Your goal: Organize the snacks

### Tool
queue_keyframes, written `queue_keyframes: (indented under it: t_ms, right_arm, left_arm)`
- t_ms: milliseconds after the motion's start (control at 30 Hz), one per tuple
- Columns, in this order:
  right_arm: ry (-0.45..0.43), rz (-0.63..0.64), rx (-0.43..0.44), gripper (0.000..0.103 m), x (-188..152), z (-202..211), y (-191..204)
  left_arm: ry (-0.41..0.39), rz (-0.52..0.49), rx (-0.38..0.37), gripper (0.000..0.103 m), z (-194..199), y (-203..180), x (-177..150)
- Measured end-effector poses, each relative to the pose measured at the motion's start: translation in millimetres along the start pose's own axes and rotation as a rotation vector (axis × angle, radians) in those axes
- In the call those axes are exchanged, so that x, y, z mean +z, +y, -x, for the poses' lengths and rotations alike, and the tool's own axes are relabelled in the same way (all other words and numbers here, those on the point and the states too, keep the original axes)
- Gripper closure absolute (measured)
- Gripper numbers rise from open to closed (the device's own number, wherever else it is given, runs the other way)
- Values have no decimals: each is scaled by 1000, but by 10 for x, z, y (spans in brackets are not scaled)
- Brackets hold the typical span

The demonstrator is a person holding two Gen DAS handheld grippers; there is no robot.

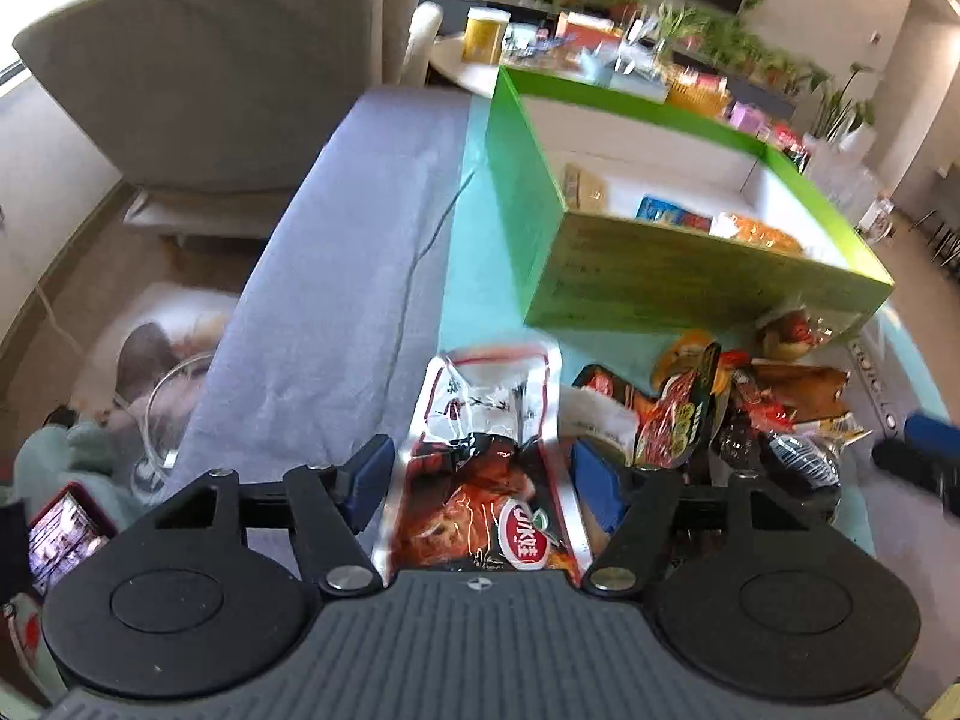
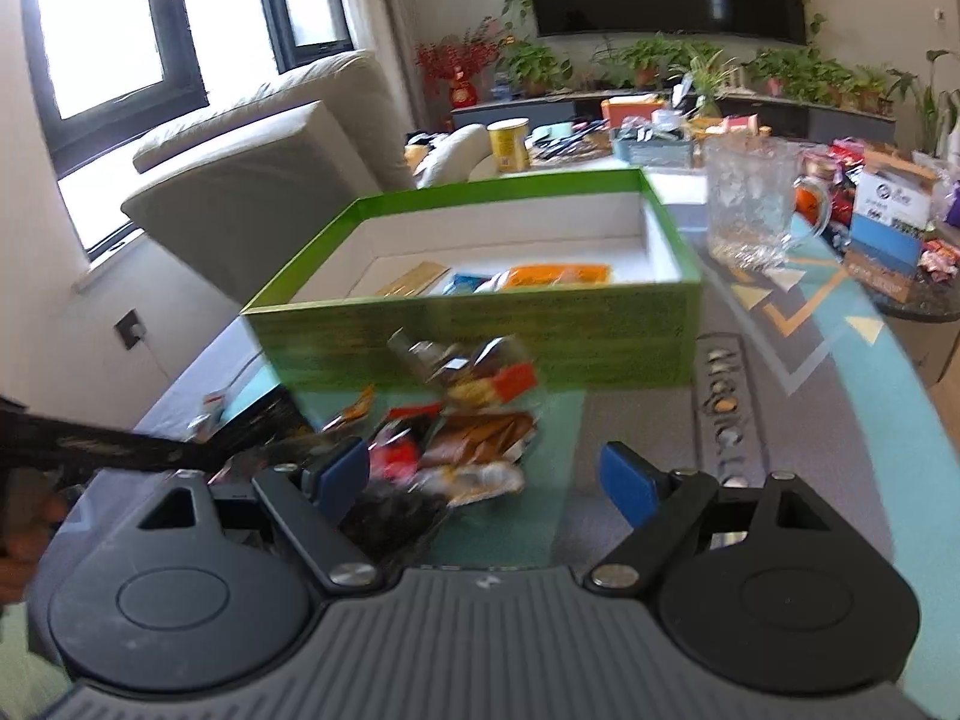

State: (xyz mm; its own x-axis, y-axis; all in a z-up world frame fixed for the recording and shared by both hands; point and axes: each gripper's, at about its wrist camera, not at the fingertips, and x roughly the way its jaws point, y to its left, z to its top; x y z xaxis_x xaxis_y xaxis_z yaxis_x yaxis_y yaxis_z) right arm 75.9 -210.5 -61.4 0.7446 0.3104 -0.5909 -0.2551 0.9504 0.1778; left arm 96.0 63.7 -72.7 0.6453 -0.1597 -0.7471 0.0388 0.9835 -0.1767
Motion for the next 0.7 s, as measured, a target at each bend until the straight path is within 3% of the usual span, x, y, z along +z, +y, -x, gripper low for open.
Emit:
queue_keyframes:
  t_ms: [200,367,467,700]
  right_arm:
    - [52,47,100,43,-160,-72,268]
    - [128,-1,107,43,-190,-335,368]
    - [122,-28,99,43,-169,-375,380]
    - [106,38,82,44,-158,-300,419]
  left_arm:
    - [-16,18,-47,45,37,101,-29]
    - [-40,16,-58,48,95,99,-48]
    - [-49,7,-58,48,136,79,-61]
    - [-64,5,-73,48,185,38,-75]
